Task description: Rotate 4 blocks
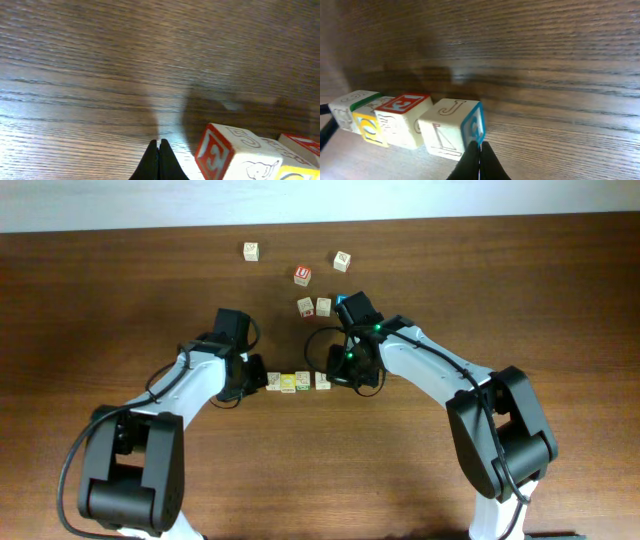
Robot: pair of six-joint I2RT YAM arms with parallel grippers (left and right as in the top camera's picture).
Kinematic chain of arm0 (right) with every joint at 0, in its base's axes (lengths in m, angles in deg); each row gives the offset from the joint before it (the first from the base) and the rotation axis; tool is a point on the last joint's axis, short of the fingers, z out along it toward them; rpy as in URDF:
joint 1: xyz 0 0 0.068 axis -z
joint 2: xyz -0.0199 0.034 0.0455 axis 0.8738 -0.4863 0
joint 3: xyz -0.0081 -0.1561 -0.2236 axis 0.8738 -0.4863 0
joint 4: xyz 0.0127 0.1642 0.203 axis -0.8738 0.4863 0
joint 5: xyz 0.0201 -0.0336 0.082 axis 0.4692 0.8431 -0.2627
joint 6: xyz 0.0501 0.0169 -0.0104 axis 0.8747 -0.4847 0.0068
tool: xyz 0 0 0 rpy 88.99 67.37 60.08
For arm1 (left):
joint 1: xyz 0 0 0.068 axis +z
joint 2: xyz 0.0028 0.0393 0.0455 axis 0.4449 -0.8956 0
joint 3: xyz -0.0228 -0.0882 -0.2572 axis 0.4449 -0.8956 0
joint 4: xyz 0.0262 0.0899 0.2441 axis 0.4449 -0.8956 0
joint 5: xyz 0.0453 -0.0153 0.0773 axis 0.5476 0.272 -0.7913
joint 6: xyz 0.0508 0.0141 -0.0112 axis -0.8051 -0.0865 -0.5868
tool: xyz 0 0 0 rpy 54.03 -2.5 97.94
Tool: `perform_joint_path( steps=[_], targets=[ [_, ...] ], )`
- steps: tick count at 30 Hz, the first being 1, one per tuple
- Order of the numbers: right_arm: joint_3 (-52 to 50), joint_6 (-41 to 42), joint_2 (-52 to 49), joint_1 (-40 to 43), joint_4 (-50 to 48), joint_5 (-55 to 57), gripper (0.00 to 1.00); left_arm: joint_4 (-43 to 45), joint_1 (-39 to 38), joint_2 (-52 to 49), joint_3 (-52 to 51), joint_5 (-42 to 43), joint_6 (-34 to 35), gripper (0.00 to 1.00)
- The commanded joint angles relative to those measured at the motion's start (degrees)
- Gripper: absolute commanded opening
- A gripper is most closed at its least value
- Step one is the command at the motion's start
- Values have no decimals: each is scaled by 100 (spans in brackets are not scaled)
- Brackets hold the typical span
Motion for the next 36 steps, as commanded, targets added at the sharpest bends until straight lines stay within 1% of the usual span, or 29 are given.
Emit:
perform_joint_path(
  steps=[1, 4, 7, 11, 15, 18, 21, 25, 26, 28, 30, 33, 36],
  targets=[
    [-26, 55, -127, -129, -105, -203, 4, 42, -131, -50, -33, 79, 48, 0],
    [-26, 74, -127, -140, -151, -208, 4, 46, -133, -50, -33, 87, 2, 0],
    [-26, 70, -127, -219, -297, -273, 4, 151, -179, -50, -33, 219, -267, 0],
    [-26, -20, -127, -321, -428, -273, 4, 225, -260, -50, -31, 254, -450, 0],
    [52, -210, -98, -310, -341, -269, 4, 205, -256, -50, -28, 247, -468, 0],
    [295, -424, 105, -310, -22, 181, 4, 59, -42, -50, 109, 249, -468, 0],
    [605, -581, 125, -315, 304, 317, 4, -83, 127, -50, 299, 247, -570, 5],
    [828, -933, 125, -321, 315, 332, 5, -223, 129, -50, 483, 201, -723, 13],
    [909, -1115, 122, -321, 227, 334, 6, -245, 151, -50, 570, 205, -723, 15],
    [914, -1163, 90, -321, -81, 334, 6, -243, 205, -50, 745, 199, -723, 17],
    [914, -1161, -59, -352, -369, 337, 6, -195, 387, -50, 872, 184, -721, 23],
    [914, -1163, -306, -455, -605, 337, 6, -116, 761, -50, 874, 184, -721, 25],
    [914, -1161, -498, -463, -699, 313, 6, -114, 981, -50, 874, 184, -721, 24]
  ],
)
